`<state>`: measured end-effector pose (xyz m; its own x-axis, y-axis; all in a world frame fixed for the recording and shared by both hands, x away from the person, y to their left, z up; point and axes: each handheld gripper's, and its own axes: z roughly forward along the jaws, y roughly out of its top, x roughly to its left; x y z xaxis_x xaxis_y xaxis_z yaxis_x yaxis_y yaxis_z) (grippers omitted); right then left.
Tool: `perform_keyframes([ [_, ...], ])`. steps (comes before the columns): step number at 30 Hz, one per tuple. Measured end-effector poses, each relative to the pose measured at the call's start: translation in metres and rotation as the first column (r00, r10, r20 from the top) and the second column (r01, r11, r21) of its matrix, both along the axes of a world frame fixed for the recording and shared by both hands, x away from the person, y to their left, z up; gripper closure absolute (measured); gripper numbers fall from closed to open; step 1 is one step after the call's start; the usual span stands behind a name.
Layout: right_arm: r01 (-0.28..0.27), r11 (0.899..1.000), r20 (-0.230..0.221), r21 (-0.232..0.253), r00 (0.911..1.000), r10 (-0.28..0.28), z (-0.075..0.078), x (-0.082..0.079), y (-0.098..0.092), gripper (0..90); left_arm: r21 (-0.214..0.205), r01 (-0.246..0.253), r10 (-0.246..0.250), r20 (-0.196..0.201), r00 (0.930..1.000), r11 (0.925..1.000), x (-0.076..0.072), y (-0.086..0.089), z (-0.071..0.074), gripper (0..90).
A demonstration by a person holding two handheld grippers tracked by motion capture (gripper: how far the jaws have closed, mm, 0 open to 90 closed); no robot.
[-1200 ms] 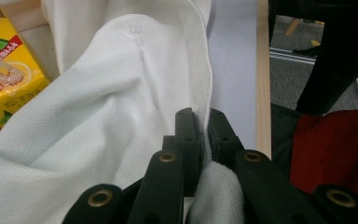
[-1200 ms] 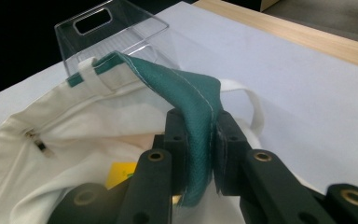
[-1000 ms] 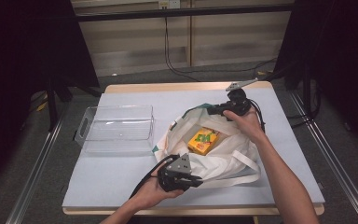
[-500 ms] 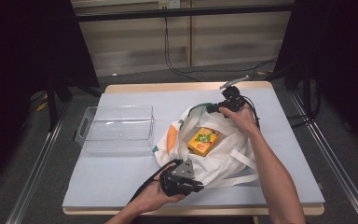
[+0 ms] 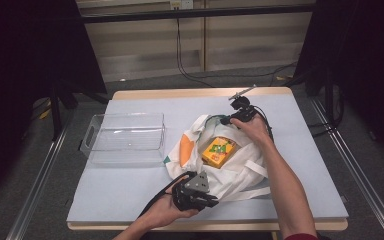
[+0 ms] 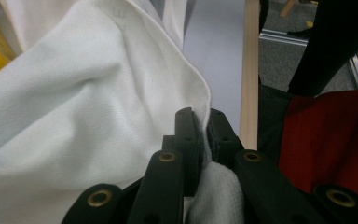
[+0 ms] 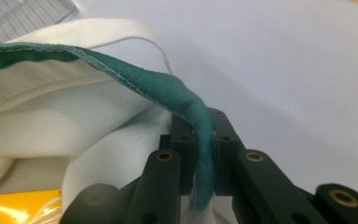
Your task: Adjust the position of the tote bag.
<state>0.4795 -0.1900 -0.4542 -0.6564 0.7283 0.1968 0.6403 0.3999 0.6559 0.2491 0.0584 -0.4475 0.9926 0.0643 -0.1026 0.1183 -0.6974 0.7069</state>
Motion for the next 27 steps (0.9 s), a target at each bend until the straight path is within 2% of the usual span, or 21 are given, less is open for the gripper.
perform_keyframes([
  [1,0.004,1.000,-0.001,-0.007,1.0000,-0.004,-0.001,0.001,0.001,83.1,0.013,0.005,-0.005,0.002,1.0000,0.9999,-0.001,-0.001,-0.001,84.9],
  [2,0.003,1.000,-0.011,-0.006,0.9999,-0.003,-0.003,0.003,0.000,83.1,0.008,0.004,-0.004,0.004,1.0000,1.0000,-0.002,-0.002,-0.002,84.8],
  [3,0.006,1.000,-0.012,-0.004,0.9999,-0.006,-0.004,0.004,0.000,83.1,0.030,0.009,-0.010,0.011,0.9999,0.9995,-0.003,-0.003,-0.002,84.8],
  [5,0.009,1.000,-0.027,-0.002,0.9996,-0.009,-0.008,0.005,-0.001,83.2,0.025,0.013,-0.014,0.021,0.9997,0.9996,-0.004,-0.004,-0.004,84.8],
  [6,0.016,1.000,-0.040,-0.004,0.9991,-0.016,-0.011,0.005,-0.001,83.2,0.049,0.020,-0.021,0.020,0.9996,0.9986,-0.003,-0.004,-0.003,84.8],
  [7,0.016,0.999,-0.047,-0.029,0.9988,-0.017,-0.012,0.005,0.000,83.2,0.071,0.004,-0.006,0.037,0.9993,0.9974,-0.004,-0.004,-0.003,84.8],
  [8,0.011,0.999,-0.057,-0.053,0.9983,-0.014,-0.016,0.006,0.003,83.3,0.063,0.020,-0.021,0.012,0.9997,0.9978,-0.003,-0.004,-0.005,84.8],
  [9,0.017,0.998,-0.065,-0.063,0.9977,-0.021,-0.017,0.006,0.004,83.3,0.041,0.015,-0.016,0.013,0.9998,0.9990,-0.004,-0.005,-0.008,84.8],
  [10,0.023,0.998,-0.072,-0.067,0.9970,-0.028,-0.018,0.006,0.005,83.3,0.041,0.015,-0.016,0.015,0.9998,0.9990,-0.004,-0.006,-0.008,84.7],
  [11,0.026,0.997,-0.073,-0.069,0.9969,-0.031,-0.018,0.007,0.004,83.3,0.073,0.021,-0.023,0.018,0.9996,0.9971,-0.004,-0.006,-0.006,84.8],
  [14,0.027,0.997,-0.060,-0.079,0.9977,-0.032,-0.019,0.008,0.005,83.3,0.053,0.020,-0.021,0.014,0.9997,0.9984,-0.004,-0.007,-0.009,84.9],
  [18,0.042,0.995,-0.070,-0.088,0.9964,-0.048,-0.018,0.009,0.006,83.4,0.081,0.032,-0.032,-0.002,0.9995,0.9962,-0.003,-0.009,-0.014,84.9],
  [19,0.035,0.995,-0.059,-0.097,0.9975,-0.041,-0.018,0.009,0.007,83.4,0.082,0.030,-0.031,0.009,0.9995,0.9962,-0.003,-0.010,-0.015,84.9],
  [20,0.039,0.994,-0.059,-0.101,0.9973,-0.045,-0.018,0.009,0.007,83.4,0.085,0.030,-0.030,0.000,0.9996,0.9960,-0.002,-0.010,-0.017,84.9],
  [21,0.040,0.994,-0.056,-0.101,0.9974,-0.046,-0.018,0.008,0.007,83.3,0.113,0.037,-0.036,-0.015,0.9993,0.9929,0.000,-0.009,-0.017,84.9],
  [23,0.032,0.992,-0.037,-0.119,0.9987,-0.037,-0.018,0.007,0.009,83.0,0.092,0.028,-0.025,-0.028,0.9993,0.9954,0.003,-0.008,-0.019,84.7],
  [25,0.028,0.991,-0.028,-0.131,0.9991,-0.032,-0.017,0.005,0.010,80.9,0.093,0.022,-0.019,-0.034,0.9992,0.9954,0.003,-0.008,-0.018,83.2],
  [26,0.025,0.992,-0.023,-0.125,0.9994,-0.028,-0.017,0.004,0.009,78.0,0.074,0.020,-0.017,-0.034,0.9993,0.9970,0.003,-0.008,-0.019,81.0],
  [27,0.038,0.993,-0.013,-0.115,0.9991,-0.039,-0.016,0.003,0.007,74.1,0.095,0.031,-0.028,-0.035,0.9990,0.9950,0.004,-0.007,-0.016,79.0],
])
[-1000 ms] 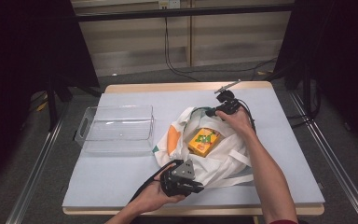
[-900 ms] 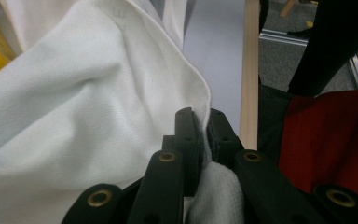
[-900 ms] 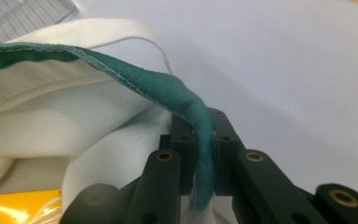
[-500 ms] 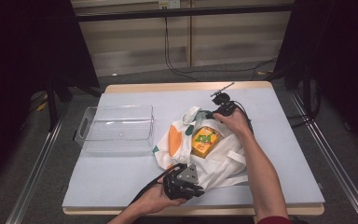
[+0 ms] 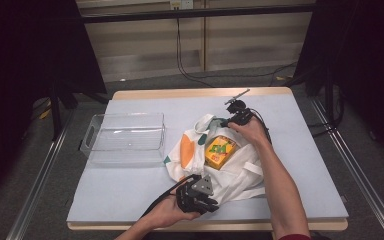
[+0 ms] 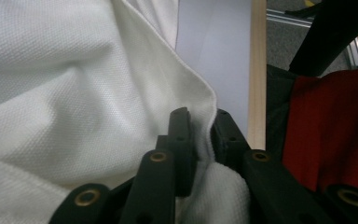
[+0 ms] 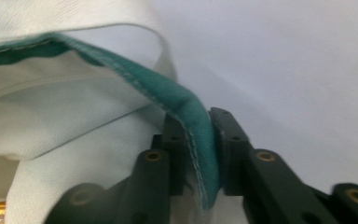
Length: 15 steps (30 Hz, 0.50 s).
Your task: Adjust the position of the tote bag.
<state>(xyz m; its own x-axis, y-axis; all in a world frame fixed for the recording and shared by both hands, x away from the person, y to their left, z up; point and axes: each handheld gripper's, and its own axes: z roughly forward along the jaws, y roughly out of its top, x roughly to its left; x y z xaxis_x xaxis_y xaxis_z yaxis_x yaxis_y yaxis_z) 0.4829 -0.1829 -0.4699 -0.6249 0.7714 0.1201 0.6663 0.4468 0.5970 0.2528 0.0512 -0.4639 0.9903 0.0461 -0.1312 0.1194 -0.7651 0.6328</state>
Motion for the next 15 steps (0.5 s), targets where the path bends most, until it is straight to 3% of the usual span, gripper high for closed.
perform_keyframes([
  [1,0.012,1.000,0.007,0.023,0.9999,-0.012,0.001,0.000,-0.003,68.4,-0.006,-0.003,0.003,-0.010,0.9999,1.0000,0.000,0.001,0.001,76.2],
  [2,0.010,0.999,0.011,0.033,0.9999,-0.010,0.003,-0.001,-0.005,64.9,-0.040,-0.012,0.011,-0.015,0.9998,0.9991,0.001,0.002,0.000,74.1],
  [4,-0.001,0.999,0.040,0.042,0.9992,0.000,0.010,-0.004,-0.005,59.2,-0.050,-0.024,0.023,-0.020,0.9995,0.9985,0.003,0.005,0.003,70.7],
  [5,-0.008,0.999,0.052,0.049,0.9986,0.006,0.014,-0.006,-0.005,55.9,-0.091,-0.009,0.005,-0.045,0.9990,0.9958,0.005,0.008,0.005,66.4],
  [6,-0.010,0.998,0.064,0.059,0.9979,0.006,0.017,-0.009,-0.006,53.2,-0.097,-0.011,0.007,-0.045,0.9990,0.9953,0.008,0.010,0.009,65.2],
  [7,-0.010,0.997,0.081,0.071,0.9967,0.004,0.020,-0.012,-0.007,52.4,-0.130,-0.038,0.032,-0.044,0.9985,0.9908,0.009,0.013,0.011,64.2],
  [10,-0.012,0.996,0.122,0.094,0.9925,0.000,0.029,-0.021,-0.012,43.0,-0.161,-0.077,0.070,-0.050,0.9963,0.9839,0.013,0.021,0.020,62.0],
  [15,-0.014,0.986,0.168,0.165,0.9857,-0.014,0.048,-0.038,-0.027,39.1,-0.196,-0.106,0.098,-0.049,0.9940,0.9748,0.018,0.033,0.032,56.3],
])
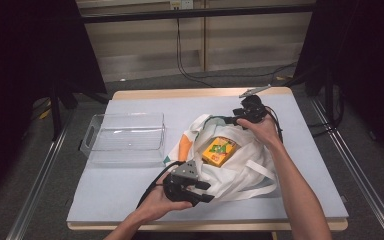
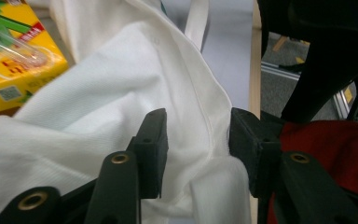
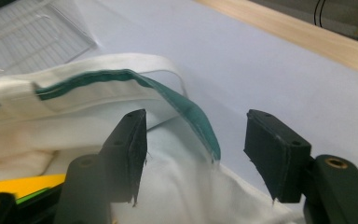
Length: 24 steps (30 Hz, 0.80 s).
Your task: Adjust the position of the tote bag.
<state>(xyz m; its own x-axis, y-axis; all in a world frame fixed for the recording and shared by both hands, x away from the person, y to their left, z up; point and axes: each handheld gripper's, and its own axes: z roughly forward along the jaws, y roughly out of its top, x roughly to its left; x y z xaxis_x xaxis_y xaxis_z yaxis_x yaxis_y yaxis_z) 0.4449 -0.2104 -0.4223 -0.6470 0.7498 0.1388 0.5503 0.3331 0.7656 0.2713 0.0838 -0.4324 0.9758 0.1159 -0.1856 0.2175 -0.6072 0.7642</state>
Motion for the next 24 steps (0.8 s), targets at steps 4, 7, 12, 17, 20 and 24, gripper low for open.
perform_keyframes([
  [4,-0.028,0.999,0.033,0.033,0.9991,0.027,0.008,-0.020,-0.007,39.6,-0.042,-0.034,0.033,-0.008,0.9994,0.9985,0.003,0.007,0.007,52.6],
  [7,-0.048,0.998,0.044,0.032,0.9980,0.047,0.006,-0.036,-0.008,41.3,-0.041,-0.046,0.045,-0.003,0.9990,0.9981,0.005,0.010,0.014,50.9],
  [12,-0.089,0.995,0.060,0.050,0.9945,0.086,0.006,-0.060,-0.012,49.2,-0.077,-0.092,0.094,0.022,0.9953,0.9927,0.009,0.018,0.027,50.2],
  [17,-0.114,0.993,0.052,0.038,0.9923,0.112,0.005,-0.081,-0.014,51.7,-0.110,-0.157,0.162,0.033,0.9863,0.9814,0.021,0.034,0.036,51.7],
  [20,-0.120,0.992,0.057,0.028,0.9914,0.118,0.004,-0.093,-0.017,51.3,-0.103,-0.205,0.209,0.029,0.9776,0.9734,0.029,0.040,0.037,50.9],
  [24,-0.144,0.989,0.065,0.031,0.9878,0.141,0.005,-0.110,-0.019,51.4,-0.070,-0.236,0.239,0.038,0.9703,0.9692,0.041,0.040,0.033,49.1],
])
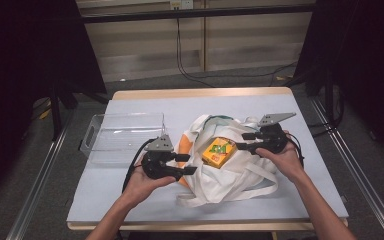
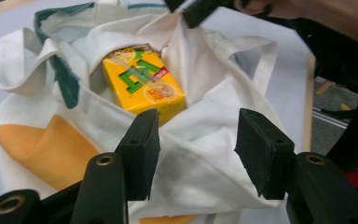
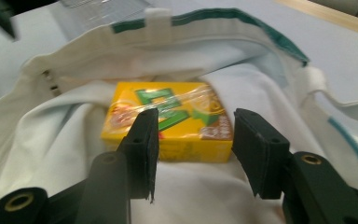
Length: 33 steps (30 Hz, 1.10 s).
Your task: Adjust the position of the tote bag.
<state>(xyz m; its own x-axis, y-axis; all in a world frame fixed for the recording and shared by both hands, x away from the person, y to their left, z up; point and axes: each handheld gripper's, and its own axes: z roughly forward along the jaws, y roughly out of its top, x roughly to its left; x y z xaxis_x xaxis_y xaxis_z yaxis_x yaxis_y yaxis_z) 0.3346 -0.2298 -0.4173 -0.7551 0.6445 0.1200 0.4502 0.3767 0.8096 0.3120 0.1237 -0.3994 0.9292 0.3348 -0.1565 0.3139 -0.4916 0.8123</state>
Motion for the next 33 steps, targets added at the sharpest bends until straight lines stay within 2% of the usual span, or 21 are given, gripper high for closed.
perform_keyframes([
  [1,-0.021,1.000,-0.003,0.000,0.9998,0.021,0.000,-0.004,0.001,52.6,0.010,-0.006,0.006,0.005,1.0000,0.9999,0.002,-0.001,-0.001,48.6],
  [3,-0.028,0.999,-0.004,-0.015,0.9996,0.028,-0.002,-0.011,0.003,52.9,0.026,-0.024,0.024,-0.006,0.9997,0.9994,0.008,-0.001,-0.003,46.8],
  [5,-0.034,0.999,-0.012,-0.019,0.9993,0.034,-0.004,-0.018,0.004,53.2,0.021,-0.045,0.045,-0.016,0.9989,0.9988,0.014,-0.003,-0.005,44.9],
  [6,-0.035,0.999,-0.018,-0.020,0.9992,0.035,-0.006,-0.021,0.003,53.2,0.043,-0.048,0.049,-0.015,0.9987,0.9979,0.016,-0.004,-0.005,43.2],
  [7,-0.033,0.999,-0.017,-0.029,0.9993,0.032,-0.008,-0.023,0.002,53.0,0.040,-0.056,0.057,-0.002,0.9984,0.9976,0.019,-0.006,-0.006,41.0],
  [9,-0.028,0.999,-0.023,-0.021,0.9994,0.027,-0.010,-0.026,-0.002,51.9,0.040,-0.069,0.070,-0.008,0.9975,0.9968,0.026,-0.009,-0.006,37.6],
  [13,-0.011,1.000,-0.034,-0.013,0.9994,0.011,-0.015,-0.028,-0.008,51.4,0.078,-0.069,0.071,-0.015,0.9974,0.9946,0.036,-0.018,-0.006,35.7],
  [15,-0.006,0.999,-0.030,-0.036,0.9995,0.005,-0.016,-0.028,-0.007,51.4,0.098,-0.075,0.075,0.000,0.9972,0.9924,0.040,-0.024,-0.006,35.8],
  [16,-0.008,0.999,-0.033,-0.038,0.9994,0.006,-0.016,-0.028,-0.007,51.4,0.106,-0.073,0.075,-0.010,0.9971,0.9916,0.043,-0.026,-0.007,35.8],
  [18,-0.017,0.999,-0.026,-0.043,0.9995,0.016,-0.015,-0.025,-0.004,51.3,0.114,-0.089,0.091,-0.007,0.9959,0.9894,0.048,-0.029,-0.008,36.2],
  [19,-0.019,0.999,-0.024,-0.042,0.9995,0.018,-0.015,-0.024,-0.003,51.3,0.107,-0.092,0.094,-0.013,0.9955,0.9900,0.050,-0.030,-0.009,36.2],
  [22,-0.047,0.999,-0.006,-0.013,0.9989,0.047,-0.009,-0.018,0.005,50.7,0.134,-0.103,0.105,-0.008,0.9945,0.9856,0.056,-0.034,-0.013,35.2],
  [23,-0.048,0.999,-0.006,-0.004,0.9988,0.048,-0.008,-0.017,0.008,50.7,0.136,-0.109,0.113,-0.021,0.9934,0.9847,0.059,-0.035,-0.016,35.1],
  [25,-0.061,0.997,-0.023,-0.040,0.9979,0.060,-0.011,-0.011,0.014,50.0,0.176,-0.114,0.122,-0.034,0.9919,0.9777,0.063,-0.038,-0.023,34.5],
  [26,-0.063,0.997,-0.033,-0.049,0.9976,0.061,-0.013,-0.010,0.016,49.2,0.169,-0.113,0.121,-0.040,0.9918,0.9792,0.065,-0.039,-0.026,34.2],
  [28,-0.075,0.996,-0.049,-0.053,0.9962,0.072,-0.020,-0.007,0.019,47.6,0.180,-0.120,0.129,-0.043,0.9907,0.9763,0.068,-0.042,-0.029,34.1],
  [30,-0.083,0.993,-0.058,-0.081,0.9952,0.079,-0.025,-0.005,0.022,46.1,0.196,-0.119,0.129,-0.040,0.9909,0.9733,0.070,-0.045,-0.030,33.6],
  [33,-0.099,0.990,-0.061,-0.099,0.9938,0.093,-0.028,-0.003,0.025,45.2,0.237,-0.126,0.137,-0.031,0.9901,0.9633,0.073,-0.048,-0.033,33.6],
])
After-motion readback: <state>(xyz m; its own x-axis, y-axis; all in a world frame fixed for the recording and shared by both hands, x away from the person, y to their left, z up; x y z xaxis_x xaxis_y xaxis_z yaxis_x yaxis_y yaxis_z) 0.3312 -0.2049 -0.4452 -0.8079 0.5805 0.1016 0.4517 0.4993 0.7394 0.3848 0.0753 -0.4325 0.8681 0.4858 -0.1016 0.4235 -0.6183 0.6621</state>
